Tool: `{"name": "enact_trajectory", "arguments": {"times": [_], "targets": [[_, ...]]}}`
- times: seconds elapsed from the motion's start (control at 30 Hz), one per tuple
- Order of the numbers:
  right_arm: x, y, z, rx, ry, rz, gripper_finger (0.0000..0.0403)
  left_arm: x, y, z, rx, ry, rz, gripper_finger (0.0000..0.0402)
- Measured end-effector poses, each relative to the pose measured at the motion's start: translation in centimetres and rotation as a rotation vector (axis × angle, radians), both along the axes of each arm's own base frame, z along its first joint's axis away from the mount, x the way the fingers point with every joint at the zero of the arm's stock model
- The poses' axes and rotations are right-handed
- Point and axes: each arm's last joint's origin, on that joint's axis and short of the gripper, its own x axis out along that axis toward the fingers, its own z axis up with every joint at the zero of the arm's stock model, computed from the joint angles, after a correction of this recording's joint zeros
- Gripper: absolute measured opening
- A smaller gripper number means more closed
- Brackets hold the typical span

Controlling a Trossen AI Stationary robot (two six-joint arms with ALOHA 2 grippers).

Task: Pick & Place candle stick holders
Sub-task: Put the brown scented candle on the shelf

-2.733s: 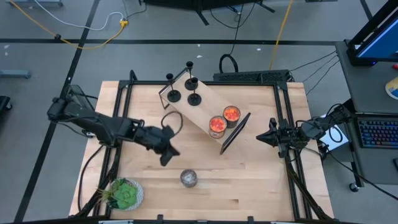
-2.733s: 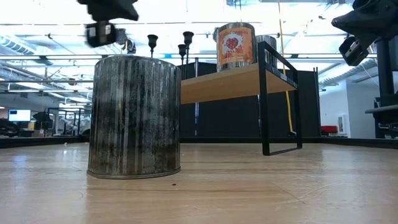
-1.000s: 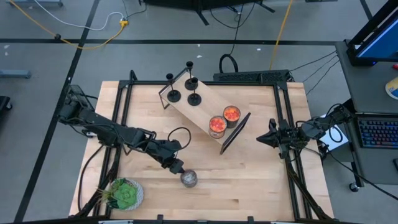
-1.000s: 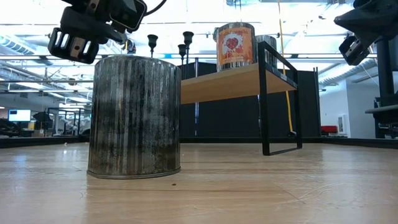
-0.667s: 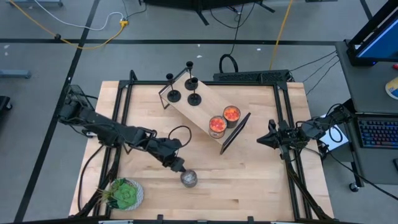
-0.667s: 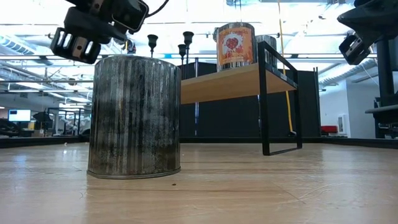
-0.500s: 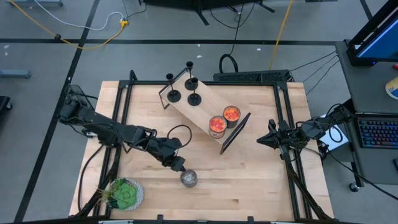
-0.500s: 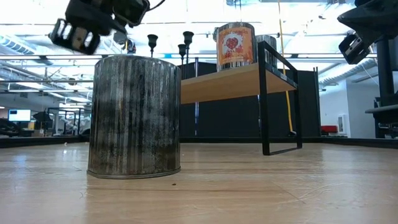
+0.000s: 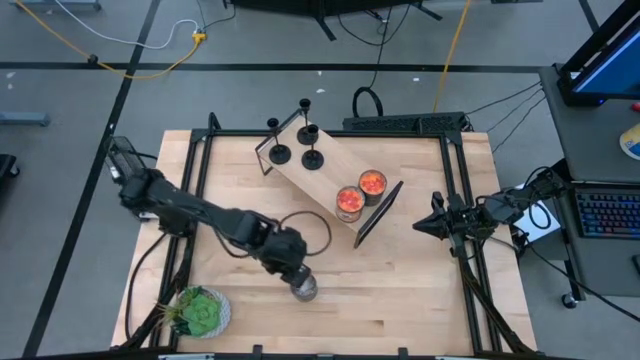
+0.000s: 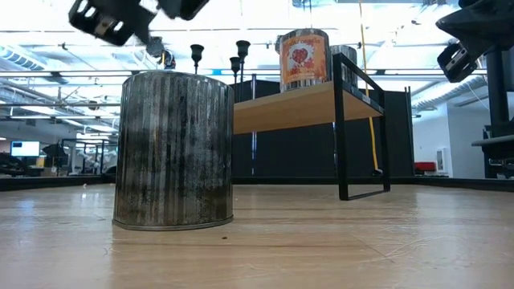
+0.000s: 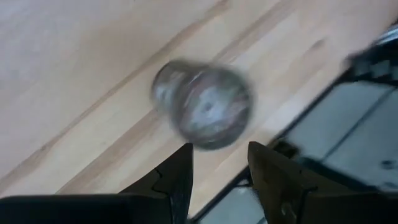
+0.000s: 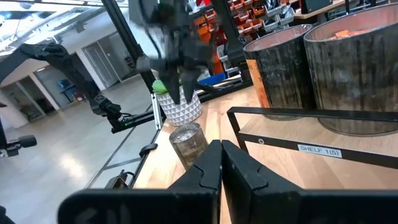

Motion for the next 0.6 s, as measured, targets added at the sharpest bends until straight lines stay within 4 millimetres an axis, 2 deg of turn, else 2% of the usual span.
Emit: {"name": "enact_trajectory", "arguments": {"times": [0.17,0.6], "targets": [[0.0,0.0,0.0,-0.002,0.000,0.002,0.0000,1.0,-0.8,-2.8,0.006,0.118,-0.029,0.0157],[0.0,0.0,0.0,0.005,0.001,0.002,0.0000,1.6,-0.5,-4.0,0.092,0.115,-0.018,0.0157]]}}
